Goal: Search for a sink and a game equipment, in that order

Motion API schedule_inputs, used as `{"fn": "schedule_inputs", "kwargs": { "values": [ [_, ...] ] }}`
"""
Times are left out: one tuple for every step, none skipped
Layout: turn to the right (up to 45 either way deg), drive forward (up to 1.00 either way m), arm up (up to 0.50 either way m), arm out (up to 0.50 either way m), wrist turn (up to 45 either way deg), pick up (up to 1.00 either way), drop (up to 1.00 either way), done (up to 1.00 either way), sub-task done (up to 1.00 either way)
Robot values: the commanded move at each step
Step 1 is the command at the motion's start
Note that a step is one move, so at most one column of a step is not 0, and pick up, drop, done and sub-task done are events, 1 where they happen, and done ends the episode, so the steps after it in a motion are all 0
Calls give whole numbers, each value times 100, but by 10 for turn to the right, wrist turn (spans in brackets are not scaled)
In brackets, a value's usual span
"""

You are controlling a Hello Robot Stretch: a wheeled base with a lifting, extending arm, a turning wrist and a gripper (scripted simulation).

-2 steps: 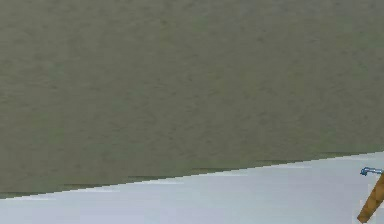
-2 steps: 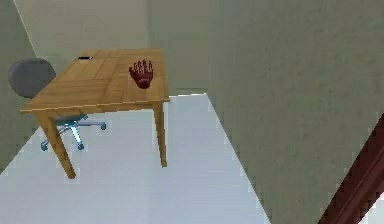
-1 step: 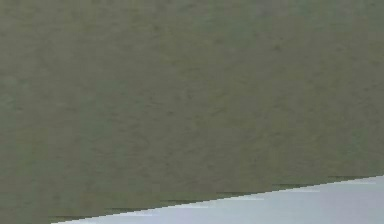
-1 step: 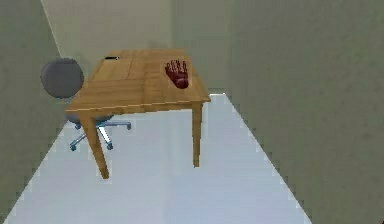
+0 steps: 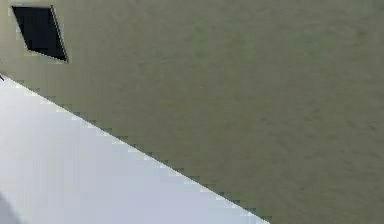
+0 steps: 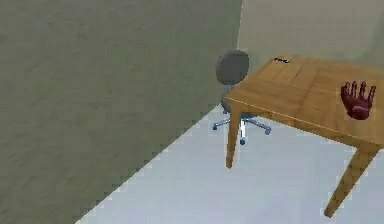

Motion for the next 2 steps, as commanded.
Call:
{"fn": "schedule_inputs", "kwargs": {
  "values": [
    [-210,0,0,0,0,0,0,0,0],
    [0,85,0,0,0,0,0,0,0]
  ]
}}
